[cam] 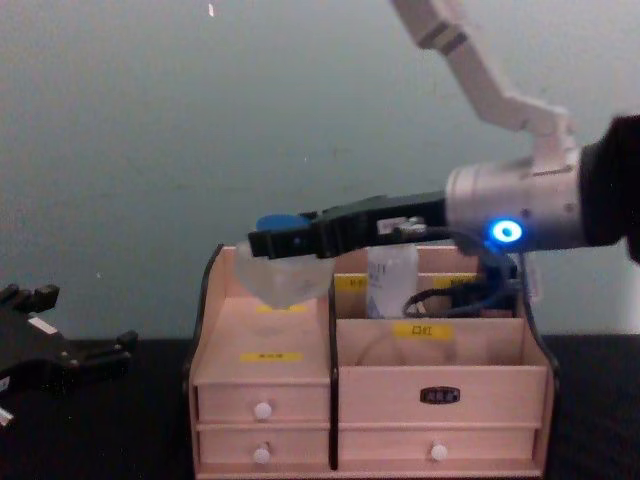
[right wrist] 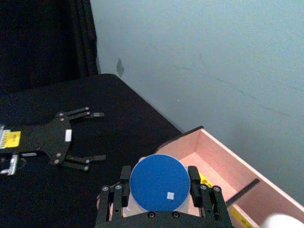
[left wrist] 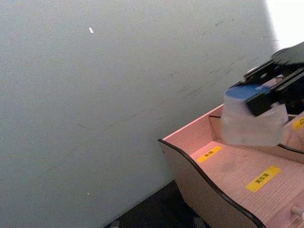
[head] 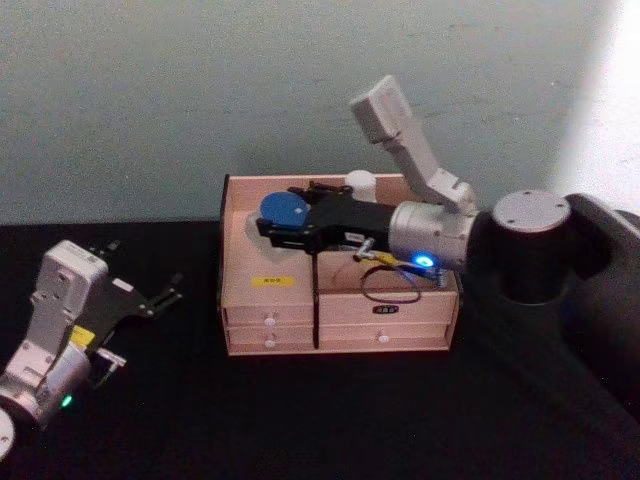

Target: Pick up the facial cleanser and watermelon frost from the table and place them into the tiered storage box.

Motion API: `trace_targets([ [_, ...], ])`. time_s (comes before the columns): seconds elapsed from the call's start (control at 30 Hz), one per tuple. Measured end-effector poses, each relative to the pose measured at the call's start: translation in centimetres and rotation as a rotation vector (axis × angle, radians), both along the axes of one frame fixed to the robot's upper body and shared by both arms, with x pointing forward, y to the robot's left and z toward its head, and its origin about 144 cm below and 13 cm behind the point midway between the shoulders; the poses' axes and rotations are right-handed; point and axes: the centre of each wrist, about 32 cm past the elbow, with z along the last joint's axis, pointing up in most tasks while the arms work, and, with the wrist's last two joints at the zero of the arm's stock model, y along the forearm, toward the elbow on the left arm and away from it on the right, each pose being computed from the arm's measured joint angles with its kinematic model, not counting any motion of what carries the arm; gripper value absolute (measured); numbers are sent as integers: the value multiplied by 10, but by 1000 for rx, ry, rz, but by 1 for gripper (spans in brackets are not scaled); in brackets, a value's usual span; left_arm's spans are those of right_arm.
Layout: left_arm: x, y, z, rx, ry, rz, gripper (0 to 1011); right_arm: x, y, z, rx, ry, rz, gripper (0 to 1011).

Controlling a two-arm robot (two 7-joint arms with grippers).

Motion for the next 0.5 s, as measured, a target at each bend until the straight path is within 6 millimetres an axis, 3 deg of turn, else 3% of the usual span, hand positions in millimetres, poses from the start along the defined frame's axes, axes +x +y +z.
trace_targets([
  [0.5, 0, 0, 0, 0, 0, 0, 1002, 17, 21, -20, -49, 41, -18, 730],
])
